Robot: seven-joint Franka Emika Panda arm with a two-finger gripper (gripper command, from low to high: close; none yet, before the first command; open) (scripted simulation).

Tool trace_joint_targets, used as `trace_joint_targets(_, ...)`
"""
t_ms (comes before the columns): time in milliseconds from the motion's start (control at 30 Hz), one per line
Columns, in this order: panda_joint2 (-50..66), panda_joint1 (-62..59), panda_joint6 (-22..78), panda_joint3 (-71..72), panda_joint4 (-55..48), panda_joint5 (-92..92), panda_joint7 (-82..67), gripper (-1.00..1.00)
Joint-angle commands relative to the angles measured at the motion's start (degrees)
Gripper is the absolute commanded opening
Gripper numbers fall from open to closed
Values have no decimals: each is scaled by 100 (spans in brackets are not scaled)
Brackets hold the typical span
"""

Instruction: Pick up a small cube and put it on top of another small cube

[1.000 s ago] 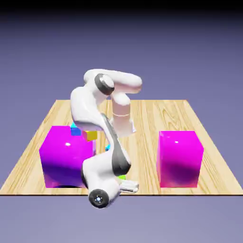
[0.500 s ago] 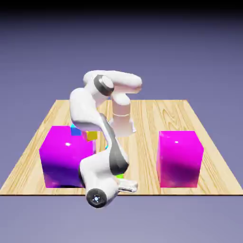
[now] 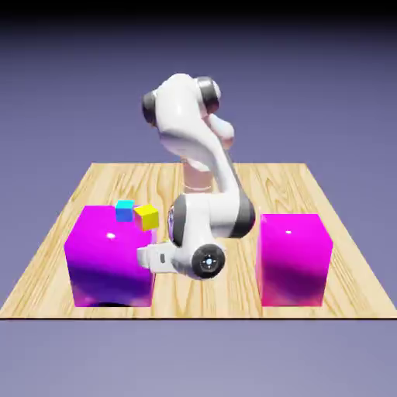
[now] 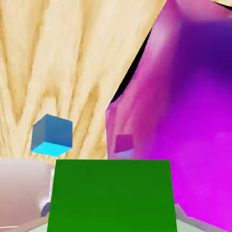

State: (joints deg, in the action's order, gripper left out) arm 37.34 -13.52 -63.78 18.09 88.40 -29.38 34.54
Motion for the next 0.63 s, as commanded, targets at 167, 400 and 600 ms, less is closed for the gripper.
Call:
trace_joint_targets(167,-1246,696,-45,-998,801,-174,-1339,-100)
trace_joint_targets(400,-2027,918,-523,-1537,1810,-283,-1871,-100)
trace_joint_targets(600,-2118,860,-753,-1566,2122,-298,-1816,100)
